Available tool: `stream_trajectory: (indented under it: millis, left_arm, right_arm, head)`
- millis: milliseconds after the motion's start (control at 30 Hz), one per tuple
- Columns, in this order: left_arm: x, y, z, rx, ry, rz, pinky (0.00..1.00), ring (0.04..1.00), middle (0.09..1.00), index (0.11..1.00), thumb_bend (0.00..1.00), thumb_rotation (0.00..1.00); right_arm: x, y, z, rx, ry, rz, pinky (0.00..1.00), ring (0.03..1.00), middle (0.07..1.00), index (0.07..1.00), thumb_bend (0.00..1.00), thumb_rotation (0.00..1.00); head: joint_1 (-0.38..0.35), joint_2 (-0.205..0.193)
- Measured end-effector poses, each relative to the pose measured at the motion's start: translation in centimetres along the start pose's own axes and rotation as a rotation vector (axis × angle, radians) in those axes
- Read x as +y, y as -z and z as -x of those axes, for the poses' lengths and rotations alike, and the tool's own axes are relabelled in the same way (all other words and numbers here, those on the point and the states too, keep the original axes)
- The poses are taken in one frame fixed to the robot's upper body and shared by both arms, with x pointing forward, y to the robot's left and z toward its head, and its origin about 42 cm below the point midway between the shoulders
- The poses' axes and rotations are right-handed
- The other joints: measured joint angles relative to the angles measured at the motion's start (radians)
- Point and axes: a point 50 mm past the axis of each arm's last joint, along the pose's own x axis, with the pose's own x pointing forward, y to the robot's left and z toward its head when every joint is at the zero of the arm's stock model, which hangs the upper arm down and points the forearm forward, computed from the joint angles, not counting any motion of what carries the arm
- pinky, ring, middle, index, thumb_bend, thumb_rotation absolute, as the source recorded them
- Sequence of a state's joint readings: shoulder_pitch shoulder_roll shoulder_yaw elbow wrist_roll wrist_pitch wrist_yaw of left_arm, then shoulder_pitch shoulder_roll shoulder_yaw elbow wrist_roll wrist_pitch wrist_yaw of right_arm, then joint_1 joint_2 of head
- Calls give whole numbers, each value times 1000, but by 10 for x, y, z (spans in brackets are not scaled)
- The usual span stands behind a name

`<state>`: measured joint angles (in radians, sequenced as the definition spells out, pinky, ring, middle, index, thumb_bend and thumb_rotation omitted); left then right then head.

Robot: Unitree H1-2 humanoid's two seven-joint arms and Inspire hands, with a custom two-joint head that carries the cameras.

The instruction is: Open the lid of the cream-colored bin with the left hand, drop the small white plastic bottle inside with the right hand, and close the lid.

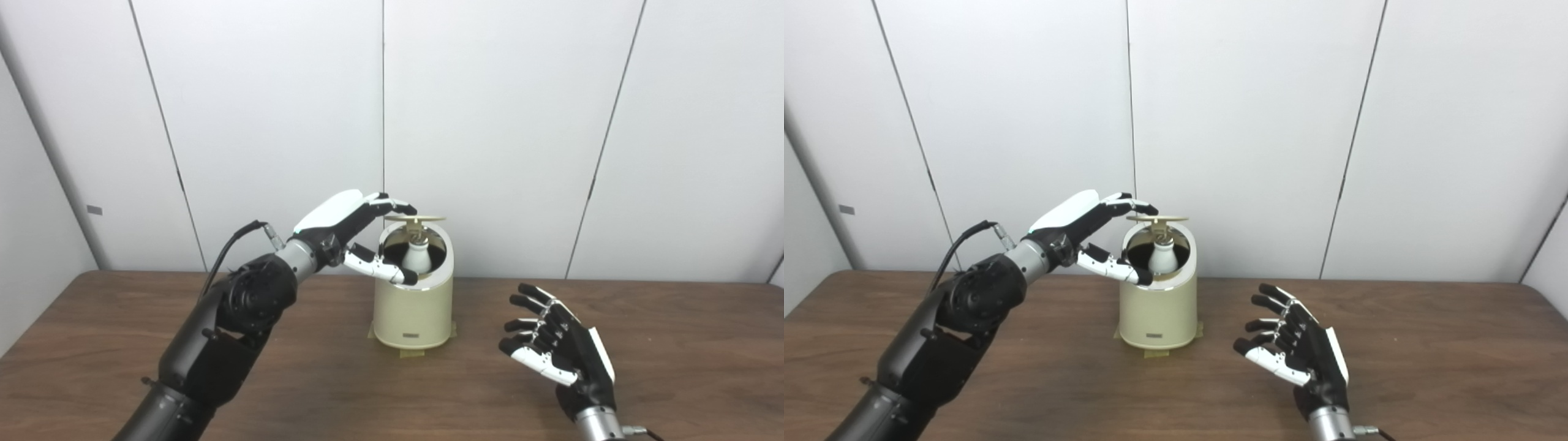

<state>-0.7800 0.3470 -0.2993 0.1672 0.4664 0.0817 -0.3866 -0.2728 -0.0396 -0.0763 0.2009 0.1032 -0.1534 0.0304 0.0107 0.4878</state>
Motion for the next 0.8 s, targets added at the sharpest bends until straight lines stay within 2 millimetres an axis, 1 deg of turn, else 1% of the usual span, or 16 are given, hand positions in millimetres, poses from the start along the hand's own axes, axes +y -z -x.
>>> stream_trajectory:
  millis: [133, 267, 367, 500, 667, 800]
  left_arm:
    - [-3, -1, 0, -12, 18, -33, 1000, 1000, 893, 852, 998, 433]
    - [-3, -1, 2, -11, 24, -47, 1000, 1000, 882, 847, 986, 412]
    - [-4, -2, 3, -11, 27, -56, 1000, 1000, 875, 846, 1000, 430]
    - [-9, -3, 7, -17, 31, -61, 1000, 1000, 869, 844, 1000, 430]
    - [-13, -2, 8, -15, 38, -76, 1000, 1000, 876, 848, 1000, 446]
    - [-13, -3, 8, -18, 42, -83, 1000, 1000, 873, 842, 1000, 418]
  right_arm:
    - [2, -6, -1, -13, -2, -5, 427, 556, 733, 749, 754, 196]
    - [4, -5, -1, -3, -2, -12, 425, 558, 734, 751, 749, 198]
    - [4, -4, -1, -1, -2, -14, 425, 559, 731, 751, 741, 186]
    - [4, -4, -1, 2, -3, -16, 427, 572, 731, 753, 752, 203]
    - [5, -4, -1, 4, -4, -20, 417, 557, 729, 744, 741, 176]
    - [7, -6, -1, -1, -6, -31, 416, 565, 731, 743, 738, 183]
  head:
    - [0, 0]
    - [0, 6]
    - [0, 8]
    - [-5, 11]
    - [-8, 17]
    - [-9, 21]
